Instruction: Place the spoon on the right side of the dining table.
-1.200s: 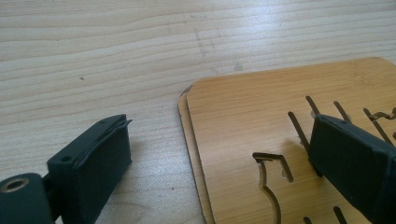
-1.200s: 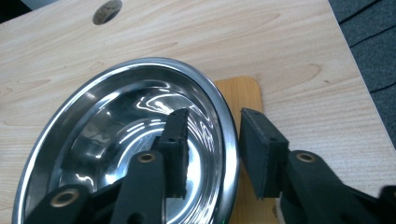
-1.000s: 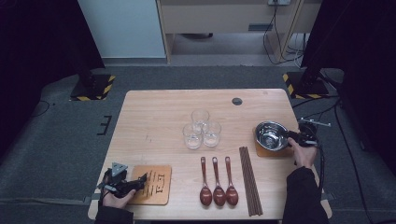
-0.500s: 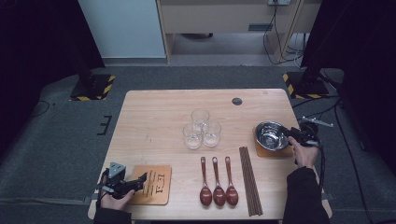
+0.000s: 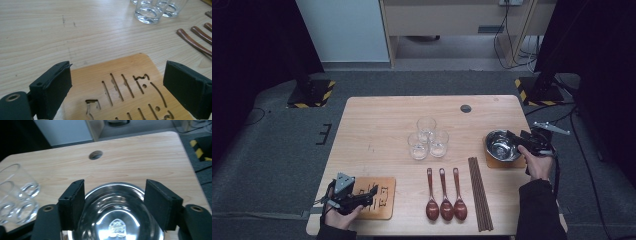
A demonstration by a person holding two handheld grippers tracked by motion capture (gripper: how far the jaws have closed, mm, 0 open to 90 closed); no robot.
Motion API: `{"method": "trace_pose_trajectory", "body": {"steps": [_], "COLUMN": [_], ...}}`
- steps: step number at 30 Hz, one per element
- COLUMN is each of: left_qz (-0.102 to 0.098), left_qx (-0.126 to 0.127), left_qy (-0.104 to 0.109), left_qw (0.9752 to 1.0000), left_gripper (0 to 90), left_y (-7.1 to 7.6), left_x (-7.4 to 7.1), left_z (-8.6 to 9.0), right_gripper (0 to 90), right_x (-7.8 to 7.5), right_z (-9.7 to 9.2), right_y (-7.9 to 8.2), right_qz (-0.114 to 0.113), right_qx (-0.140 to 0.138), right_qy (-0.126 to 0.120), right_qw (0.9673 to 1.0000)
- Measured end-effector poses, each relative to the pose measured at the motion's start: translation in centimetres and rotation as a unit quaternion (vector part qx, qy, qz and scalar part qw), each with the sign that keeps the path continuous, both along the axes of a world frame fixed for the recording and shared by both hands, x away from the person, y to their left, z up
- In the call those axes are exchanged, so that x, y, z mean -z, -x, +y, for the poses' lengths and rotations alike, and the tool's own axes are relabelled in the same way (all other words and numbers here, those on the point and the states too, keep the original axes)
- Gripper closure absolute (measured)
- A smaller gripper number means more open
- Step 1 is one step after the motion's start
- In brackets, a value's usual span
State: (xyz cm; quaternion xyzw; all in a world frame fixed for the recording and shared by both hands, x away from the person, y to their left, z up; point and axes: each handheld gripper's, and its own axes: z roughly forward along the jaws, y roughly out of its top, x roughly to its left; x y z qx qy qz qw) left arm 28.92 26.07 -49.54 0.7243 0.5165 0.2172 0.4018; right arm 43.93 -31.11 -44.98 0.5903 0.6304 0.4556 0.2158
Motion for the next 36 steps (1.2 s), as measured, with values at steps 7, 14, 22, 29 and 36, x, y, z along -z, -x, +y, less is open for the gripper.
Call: {"method": "trace_pose_trajectory", "body": {"steps": [7, 14, 22, 29, 36], "left_qz": [-0.010, -0.018, -0.024, -0.030, -0.033], "left_qx": [0.011, 0.027, 0.057, 0.075, 0.094], "left_qy": [0.002, -0.001, 0.001, 0.002, 0.004], "left_qw": [0.9999, 0.9995, 0.9981, 0.9967, 0.9950], "left_gripper": [8.3, 9.2, 9.9, 11.6, 12.8], "left_y": [0.1, 0.0, 0.1, 0.1, -0.1], "left_x": [-0.6, -1.1, -1.6, -2.2, -2.5], "left_z": [-1.0, -2.7, -5.0, -7.0, -8.9], "right_gripper": [28.4, 25.7, 21.8, 19.3, 19.4], "right_x": [-0.9, -1.6, -1.7, -1.6, -1.4], "right_z": [1.2, 2.3, 3.2, 3.9, 4.8], "right_y": [0.6, 1.4, 2.8, 3.5, 4.0], "right_qz": [-0.010, -0.023, -0.025, -0.019, -0.018], "right_qx": [-0.025, -0.048, -0.067, -0.079, -0.097], "right_qy": [0.004, 0.001, 0.009, 0.015, 0.015], "right_qw": [0.9996, 0.9986, 0.9974, 0.9965, 0.9950]}}
